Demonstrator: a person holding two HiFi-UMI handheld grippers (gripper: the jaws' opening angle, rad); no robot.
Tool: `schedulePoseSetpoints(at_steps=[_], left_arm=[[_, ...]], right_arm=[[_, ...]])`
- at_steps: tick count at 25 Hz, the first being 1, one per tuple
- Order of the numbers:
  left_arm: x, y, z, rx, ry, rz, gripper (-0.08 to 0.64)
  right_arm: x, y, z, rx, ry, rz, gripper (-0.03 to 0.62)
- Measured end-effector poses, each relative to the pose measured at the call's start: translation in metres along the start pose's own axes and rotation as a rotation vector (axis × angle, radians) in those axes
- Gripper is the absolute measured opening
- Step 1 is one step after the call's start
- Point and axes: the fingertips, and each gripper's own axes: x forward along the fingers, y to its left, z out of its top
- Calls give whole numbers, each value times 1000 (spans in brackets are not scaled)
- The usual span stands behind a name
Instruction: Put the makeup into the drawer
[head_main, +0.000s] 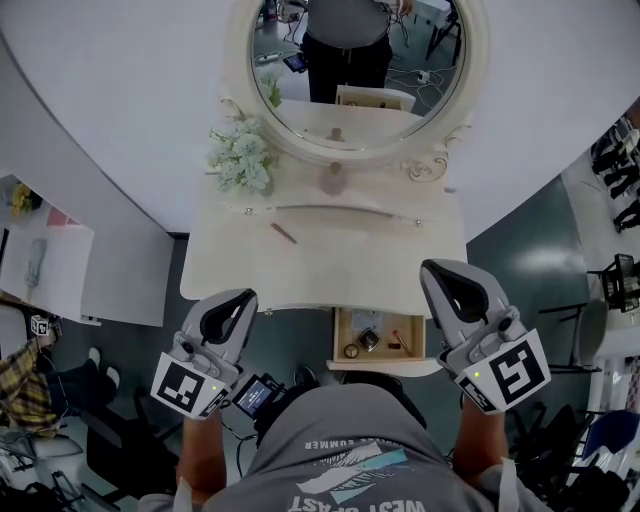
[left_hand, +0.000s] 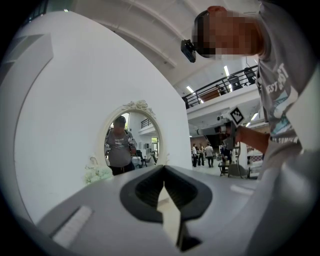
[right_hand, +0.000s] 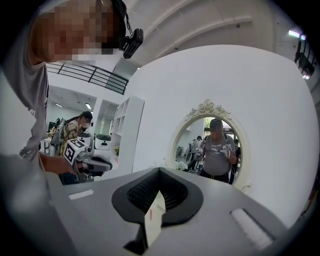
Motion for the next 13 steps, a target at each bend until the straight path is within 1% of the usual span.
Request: schedulePoseSetpoints(at_steps=[13], left_arm=[[-12,-5,-5,-6,4,-2,2]], right_arm=[[-5,13,-4,1,18,2,0]])
